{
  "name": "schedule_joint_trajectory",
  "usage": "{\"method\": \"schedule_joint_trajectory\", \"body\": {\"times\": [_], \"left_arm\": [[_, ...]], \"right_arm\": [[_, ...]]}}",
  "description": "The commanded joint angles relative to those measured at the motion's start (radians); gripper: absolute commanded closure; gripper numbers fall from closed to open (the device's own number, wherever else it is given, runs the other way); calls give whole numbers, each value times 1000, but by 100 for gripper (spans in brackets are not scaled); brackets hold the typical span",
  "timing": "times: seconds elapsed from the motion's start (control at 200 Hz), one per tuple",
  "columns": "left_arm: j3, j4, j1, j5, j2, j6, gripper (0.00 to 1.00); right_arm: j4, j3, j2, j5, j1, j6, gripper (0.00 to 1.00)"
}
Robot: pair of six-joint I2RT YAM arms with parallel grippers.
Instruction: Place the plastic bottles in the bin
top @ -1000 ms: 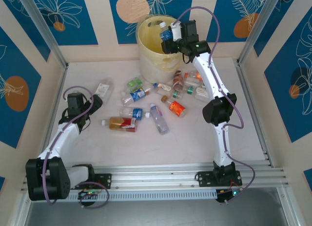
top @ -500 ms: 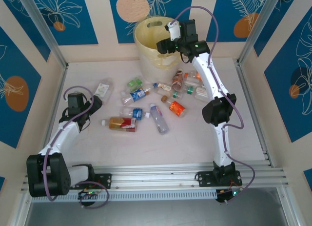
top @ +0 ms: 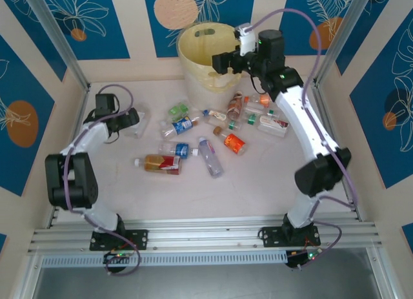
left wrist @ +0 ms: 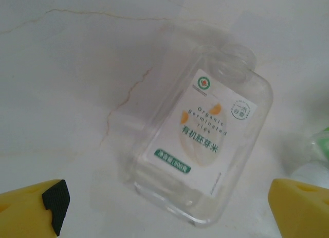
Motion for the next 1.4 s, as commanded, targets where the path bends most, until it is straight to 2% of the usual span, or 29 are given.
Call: {"method": "schedule_joint_trajectory", "body": {"times": [0.0,0.13,0.275,0.515,0.685,0.765,1.005,1.235,1.345,1.395], "left_arm": [[110,-183,-27,-59,87,172,0],[201,-261,-40,-22,174,311,0],[298,-336,-40,31,257,422,0],[452,-412,-43,10,401,461,0],[455,-396,-62,9,441,490,0],[448,-374,-70,4,452,486,1],[459,-353,-79,22,452,463,29],[449,-326,-108,-8,348,402,32],[441,-258,-135,-80,248,274,39],[424,-201,-148,-68,192,211,40]], "right_arm": [[214,-222,-143,4,-6,65,1],[285,-434,-267,31,-16,76,1],[255,-544,-328,54,-39,115,1],[209,-631,-373,101,-52,129,1],[205,-656,-389,123,-54,125,0],[202,-661,-391,134,-57,123,0],[183,-673,-397,151,-60,120,0],[173,-687,-411,182,-75,136,0],[180,-698,-437,187,-82,189,1],[213,-721,-458,179,-82,193,1]]}}
